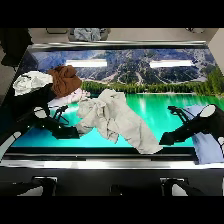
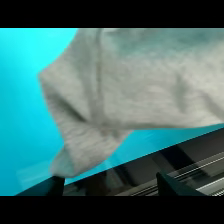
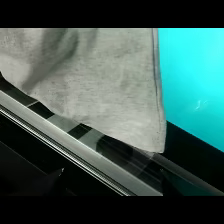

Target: Fold the shirts.

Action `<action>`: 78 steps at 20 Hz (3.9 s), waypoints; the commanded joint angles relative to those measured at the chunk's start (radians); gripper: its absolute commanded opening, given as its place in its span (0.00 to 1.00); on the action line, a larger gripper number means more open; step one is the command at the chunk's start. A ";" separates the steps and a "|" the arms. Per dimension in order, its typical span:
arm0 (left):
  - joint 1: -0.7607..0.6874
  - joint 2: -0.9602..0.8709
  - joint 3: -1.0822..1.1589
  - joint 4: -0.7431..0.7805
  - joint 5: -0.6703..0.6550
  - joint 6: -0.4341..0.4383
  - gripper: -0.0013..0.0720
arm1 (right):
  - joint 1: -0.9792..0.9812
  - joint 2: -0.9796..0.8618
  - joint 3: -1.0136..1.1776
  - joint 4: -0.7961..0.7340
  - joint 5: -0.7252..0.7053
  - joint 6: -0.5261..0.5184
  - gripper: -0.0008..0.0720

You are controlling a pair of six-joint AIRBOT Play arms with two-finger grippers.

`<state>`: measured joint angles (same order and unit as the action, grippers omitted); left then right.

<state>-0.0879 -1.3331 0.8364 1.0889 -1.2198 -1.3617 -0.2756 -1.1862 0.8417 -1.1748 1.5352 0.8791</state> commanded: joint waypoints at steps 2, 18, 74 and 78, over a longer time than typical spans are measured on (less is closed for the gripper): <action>-0.016 0.004 -0.032 -0.069 0.123 0.027 0.84 | 0.001 0.035 -0.101 0.024 -0.021 -0.003 0.96; -0.012 0.027 -0.030 -0.068 0.164 0.031 0.06 | 0.001 0.035 -0.249 0.100 -0.147 -0.038 0.96; 0.140 0.346 0.441 0.362 0.664 -0.315 0.06 | -0.001 0.058 0.304 -0.126 -0.262 0.275 0.08; 0.140 -0.003 0.500 0.183 0.716 -0.315 0.06 | -0.001 -0.176 0.245 0.108 -0.565 0.290 0.08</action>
<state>0.0521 -1.1309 1.3277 1.3846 -0.5735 -1.6791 -0.2768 -1.2171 1.1625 -1.2324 1.2053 1.1446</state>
